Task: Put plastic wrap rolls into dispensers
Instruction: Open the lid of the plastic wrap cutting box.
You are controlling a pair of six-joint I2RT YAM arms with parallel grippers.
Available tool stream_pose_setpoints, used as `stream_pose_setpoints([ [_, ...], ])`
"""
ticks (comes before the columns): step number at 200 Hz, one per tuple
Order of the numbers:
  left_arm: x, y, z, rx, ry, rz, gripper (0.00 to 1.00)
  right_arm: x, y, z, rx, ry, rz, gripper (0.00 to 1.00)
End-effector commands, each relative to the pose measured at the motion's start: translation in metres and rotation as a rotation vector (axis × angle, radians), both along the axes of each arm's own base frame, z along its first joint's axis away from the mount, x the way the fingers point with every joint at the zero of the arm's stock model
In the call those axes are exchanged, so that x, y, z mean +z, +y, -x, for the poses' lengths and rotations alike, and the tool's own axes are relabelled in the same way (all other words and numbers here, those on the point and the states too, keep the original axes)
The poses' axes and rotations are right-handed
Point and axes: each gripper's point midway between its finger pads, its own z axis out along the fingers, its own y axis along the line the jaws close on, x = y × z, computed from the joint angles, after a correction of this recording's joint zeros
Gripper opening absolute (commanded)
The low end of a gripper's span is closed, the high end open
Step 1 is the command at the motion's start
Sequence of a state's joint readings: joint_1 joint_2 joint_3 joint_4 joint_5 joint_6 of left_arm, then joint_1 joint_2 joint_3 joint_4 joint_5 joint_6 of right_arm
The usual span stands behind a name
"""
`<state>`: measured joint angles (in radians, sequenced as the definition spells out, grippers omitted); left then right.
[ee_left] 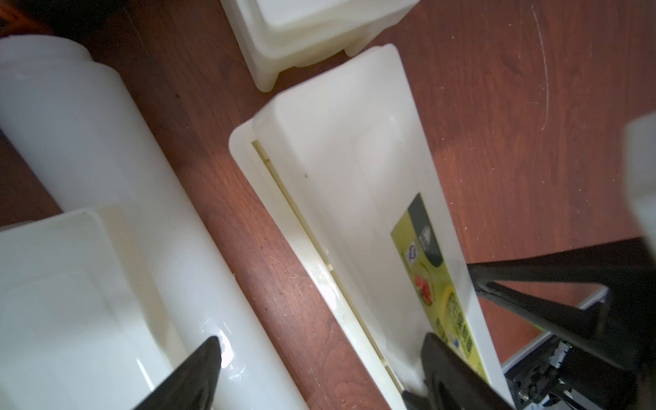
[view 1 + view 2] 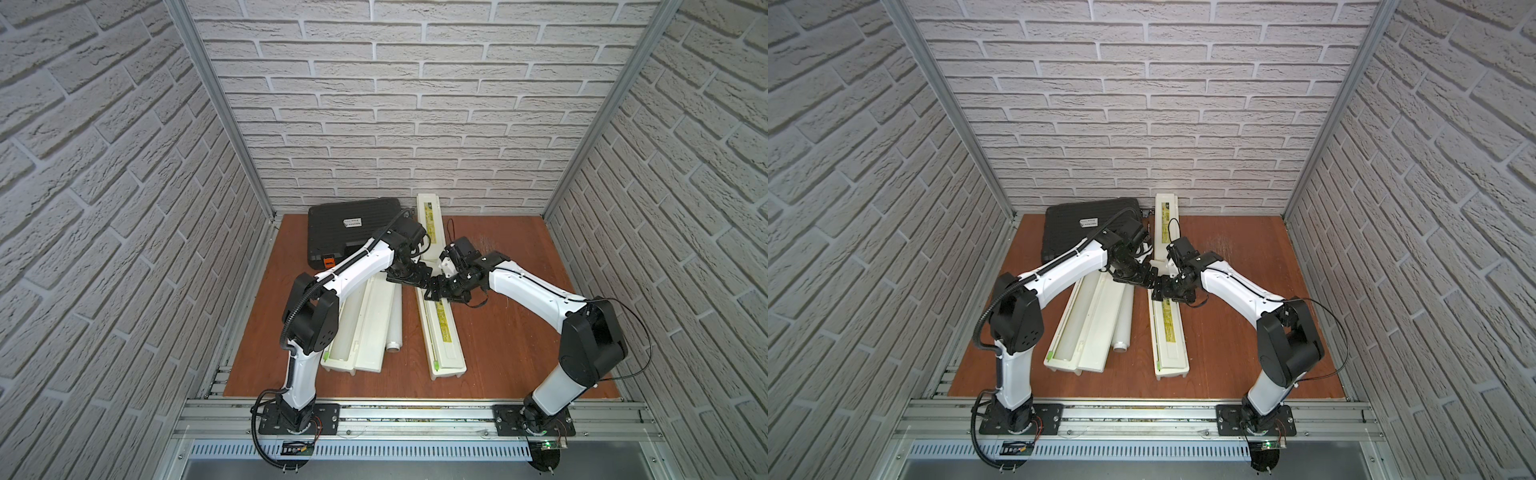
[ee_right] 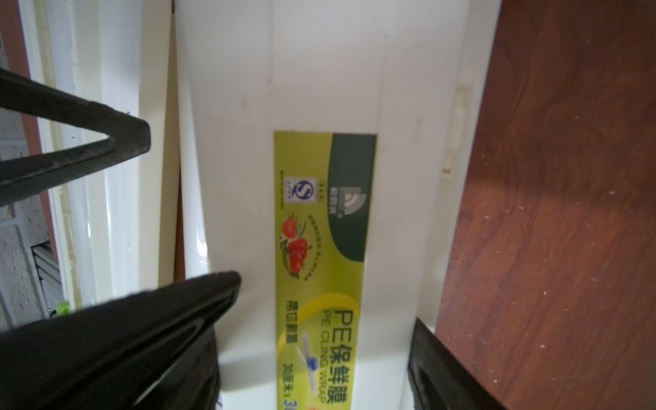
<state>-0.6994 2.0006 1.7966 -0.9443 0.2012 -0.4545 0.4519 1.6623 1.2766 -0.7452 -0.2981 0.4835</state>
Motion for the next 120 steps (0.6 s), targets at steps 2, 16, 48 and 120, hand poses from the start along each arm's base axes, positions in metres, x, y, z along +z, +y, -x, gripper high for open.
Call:
stream_pose_setpoints([
  [2, -0.001, 0.001, -0.001, 0.046, -0.009, 0.013, 0.86, 0.031, 0.006, -0.015, 0.043, -0.123, -0.100, 0.64],
  [16, 0.011, -0.003, -0.005, 0.070, -0.031, 0.095, 0.80, 0.030, 0.003, -0.015, 0.042, -0.116, -0.111, 0.64],
  [48, 0.015, -0.007, -0.007, 0.099, -0.024, 0.151, 0.65, 0.031, -0.001, -0.020, 0.037, -0.111, -0.139, 0.64],
  [120, 0.006, 0.000, -0.008, 0.167, -0.016, 0.173, 0.40, 0.029, -0.015, -0.026, 0.007, -0.094, -0.150, 0.65],
])
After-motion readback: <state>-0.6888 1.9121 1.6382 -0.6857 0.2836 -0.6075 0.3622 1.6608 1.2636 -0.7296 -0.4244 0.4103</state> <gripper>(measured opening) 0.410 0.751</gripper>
